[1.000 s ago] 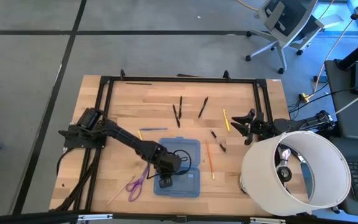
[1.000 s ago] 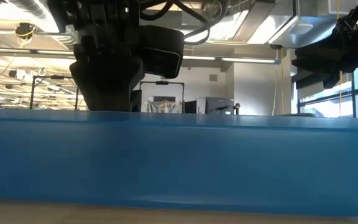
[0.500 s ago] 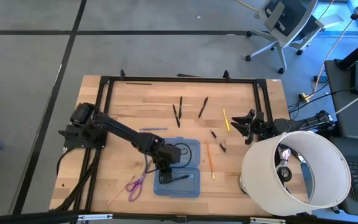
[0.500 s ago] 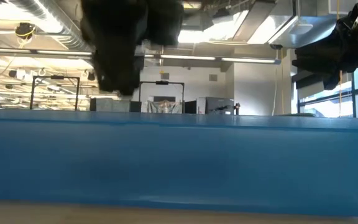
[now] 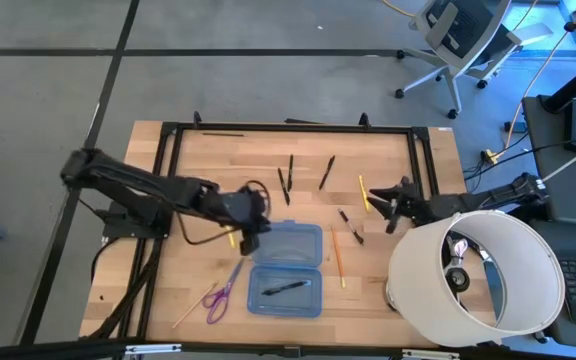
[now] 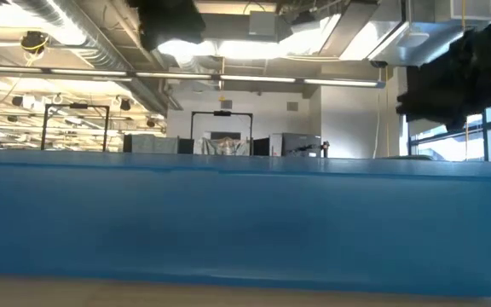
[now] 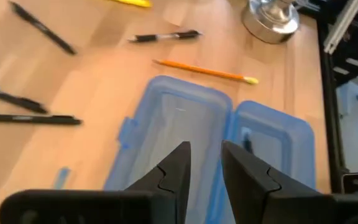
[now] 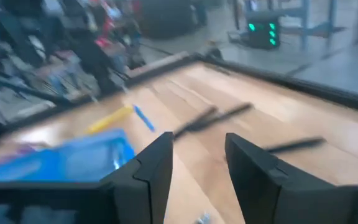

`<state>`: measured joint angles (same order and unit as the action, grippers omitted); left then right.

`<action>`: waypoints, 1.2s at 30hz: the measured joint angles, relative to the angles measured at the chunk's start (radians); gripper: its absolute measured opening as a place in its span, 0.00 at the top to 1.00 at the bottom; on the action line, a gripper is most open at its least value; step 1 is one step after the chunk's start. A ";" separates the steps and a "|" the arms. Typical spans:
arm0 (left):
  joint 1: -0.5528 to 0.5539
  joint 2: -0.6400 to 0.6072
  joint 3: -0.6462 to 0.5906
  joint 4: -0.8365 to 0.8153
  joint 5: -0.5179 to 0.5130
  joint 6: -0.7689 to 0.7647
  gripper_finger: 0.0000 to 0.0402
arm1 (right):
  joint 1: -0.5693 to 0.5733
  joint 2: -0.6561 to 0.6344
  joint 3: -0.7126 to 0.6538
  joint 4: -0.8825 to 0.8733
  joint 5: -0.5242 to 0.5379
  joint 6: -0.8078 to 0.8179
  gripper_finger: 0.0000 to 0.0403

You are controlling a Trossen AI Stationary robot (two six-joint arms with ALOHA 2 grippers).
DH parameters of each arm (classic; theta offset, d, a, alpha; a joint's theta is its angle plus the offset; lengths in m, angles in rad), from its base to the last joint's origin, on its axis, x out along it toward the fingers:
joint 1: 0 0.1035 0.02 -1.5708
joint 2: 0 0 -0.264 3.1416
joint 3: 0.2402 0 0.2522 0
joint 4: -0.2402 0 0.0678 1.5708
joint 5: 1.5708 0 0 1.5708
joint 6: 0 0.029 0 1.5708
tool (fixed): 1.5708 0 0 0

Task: Pick & place school supplies into a supply box
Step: Put the yellow pen into the blue supply box

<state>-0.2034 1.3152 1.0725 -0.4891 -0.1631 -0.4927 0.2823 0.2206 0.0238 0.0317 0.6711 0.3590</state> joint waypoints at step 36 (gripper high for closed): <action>0.241 -0.382 -0.559 0.307 0.009 0.001 0.80 | -0.269 0.658 0.001 0.002 -0.157 0.382 0.62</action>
<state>0.0380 0.9333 0.5133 -0.1825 -0.1540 -0.4915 0.0132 0.8789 0.0250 0.0333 0.5144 0.7409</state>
